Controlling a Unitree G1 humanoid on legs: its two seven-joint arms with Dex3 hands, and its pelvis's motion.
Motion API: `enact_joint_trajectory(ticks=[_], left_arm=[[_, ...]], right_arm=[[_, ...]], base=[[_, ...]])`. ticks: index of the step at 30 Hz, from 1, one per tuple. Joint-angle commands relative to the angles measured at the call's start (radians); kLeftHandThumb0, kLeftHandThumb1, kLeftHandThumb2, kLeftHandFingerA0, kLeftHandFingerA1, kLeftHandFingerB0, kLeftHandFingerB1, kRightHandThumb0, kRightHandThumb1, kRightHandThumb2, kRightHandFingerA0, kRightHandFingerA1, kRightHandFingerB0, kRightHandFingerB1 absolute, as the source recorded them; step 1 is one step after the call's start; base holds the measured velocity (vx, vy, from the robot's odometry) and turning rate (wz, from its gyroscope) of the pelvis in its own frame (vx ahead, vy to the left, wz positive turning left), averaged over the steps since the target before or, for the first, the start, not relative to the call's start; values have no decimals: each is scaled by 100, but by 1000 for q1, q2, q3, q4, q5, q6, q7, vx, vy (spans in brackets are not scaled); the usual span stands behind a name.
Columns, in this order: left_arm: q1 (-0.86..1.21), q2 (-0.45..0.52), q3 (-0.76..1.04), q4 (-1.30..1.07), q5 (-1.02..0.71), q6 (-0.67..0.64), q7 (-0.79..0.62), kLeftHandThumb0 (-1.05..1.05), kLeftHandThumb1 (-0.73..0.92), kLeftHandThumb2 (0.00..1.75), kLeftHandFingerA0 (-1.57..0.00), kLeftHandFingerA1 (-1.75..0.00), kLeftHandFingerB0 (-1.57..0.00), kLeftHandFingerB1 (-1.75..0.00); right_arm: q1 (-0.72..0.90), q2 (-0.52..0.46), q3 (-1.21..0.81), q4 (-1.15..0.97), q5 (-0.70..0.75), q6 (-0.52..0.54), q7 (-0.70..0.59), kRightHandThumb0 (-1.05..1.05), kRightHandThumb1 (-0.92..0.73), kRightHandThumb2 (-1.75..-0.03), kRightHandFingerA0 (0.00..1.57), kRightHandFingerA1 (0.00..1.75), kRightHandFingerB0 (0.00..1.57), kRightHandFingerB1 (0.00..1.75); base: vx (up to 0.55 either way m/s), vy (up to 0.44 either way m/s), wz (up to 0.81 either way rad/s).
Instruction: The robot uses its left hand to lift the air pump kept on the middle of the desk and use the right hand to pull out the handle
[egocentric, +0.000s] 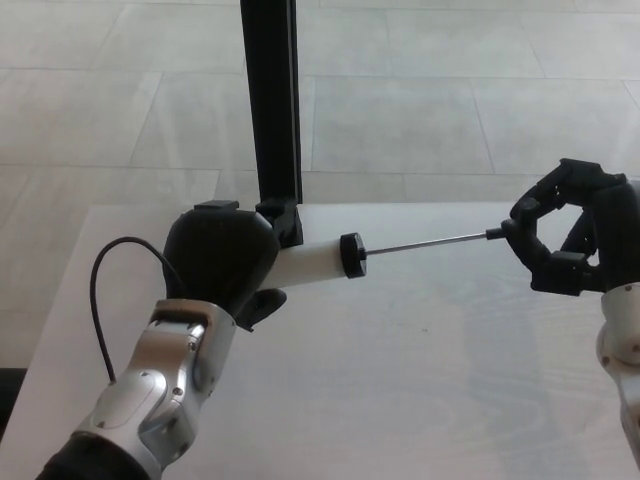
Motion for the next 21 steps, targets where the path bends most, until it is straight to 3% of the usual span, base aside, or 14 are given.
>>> enact_joint_trajectory(ticks=[1, 2, 3, 4, 7, 8, 9, 11, 12, 15, 16, 17, 18, 21], left_arm=[[20, 36, 12, 22, 11, 6, 21, -19, 57, 95, -82, -175, -67, -157], [18, 36, 11, 22, 14, 8, 22, -20, 56, 99, -83, -175, -68, -157], [13, 35, 8, 21, 19, 15, 16, -20, 57, 99, -84, -175, -67, -157], [10, 34, 7, 21, 20, 20, 7, -20, 57, 99, -84, -175, -67, -157], [9, 25, 16, 26, 5, 13, 9, -20, 55, 104, -87, -175, -68, -157], [7, 23, 17, 31, 4, 11, 11, -19, 53, 107, -89, -175, -70, -155], [5, 22, 15, 33, 6, 12, 9, -19, 52, 107, -88, -175, -70, -155], [4, 21, 10, 34, 11, 19, 1, -19, 54, 103, -87, -175, -69, -156], [6, 18, 11, 30, 10, 28, -6, -20, 55, 101, -86, -175, -67, -157], [7, 11, 11, 38, 9, 25, 10, -20, 53, 104, -87, -175, -69, -156], [10, 12, 6, 37, 8, 19, 2, -21, 51, 108, -88, -175, -71, -155], [11, 13, 2, 35, 10, 21, -12, -23, 55, 103, -87, -175, -68, -155], [18, 15, -14, 30, 19, 29, -40, -32, 52, 112, -116, -136, -90, -120], [36, 15, -39, 33, 13, 9, -68, -13, 55, 112, -103, -175, -72, -145]], right_arm=[[9, -20, -32, 16, 7, -23, -26, -19, -45, -103, 117, 135, 99, 121], [9, -19, -35, 17, 20, -29, -14, -14, -58, -89, 82, 159, 80, 110], [9, -23, -39, 15, 45, -42, 19, -21, -69, -68, 87, 152, 67, 79], [10, -30, -38, 14, 54, -52, 42, -21, -69, -68, 87, 152, 67, 79], [16, -65, -25, -8, 86, -56, 147, -51, -52, -82, 91, 86, 14, 44], [18, -88, -14, -19, 99, -45, 206, -74, -54, -92, 31, 61, 0, 15], [18, -106, -7, -30, 116, -27, 258, -99, -60, -91, 8, 27, 0, 0], [17, -121, 3, -31, 107, -27, 273, -105, -62, -96, 0, 6, 0, 0], [14, -130, 4, -27, 114, -30, 289, -92, -66, -67, 0, 0, 0, 0], [6, -147, 2, -32, 126, -8, 321, -103, -56, -82, 0, 0, 0, 0], [5, -157, -5, -32, 135, -10, 333, -105, -69, -63, 0, 0, 0, 0], [4, -165, -7, -32, 132, -11, 334, -104, -58, -101, 0, 24, 0, 0], [2, -175, -15, -30, 127, -8, 328, -105, -74, -66, 0, 0, 0, 0], [3, -181, -45, -29, 148, -5, 320, -105, -75, -65, 0, 0, 0, 0]], base=[[0, 0, 0], [0, 0, 0], [0, 0, 0], [0, 0, 0], [0, 0, 0], [0, 0, 0], [0, 0, 0], [0, 0, 0], [0, 0, 0], [0, 0, 0], [0, 0, 0], [0, 0, 0], [0, 0, 0], [0, 0, 0]])
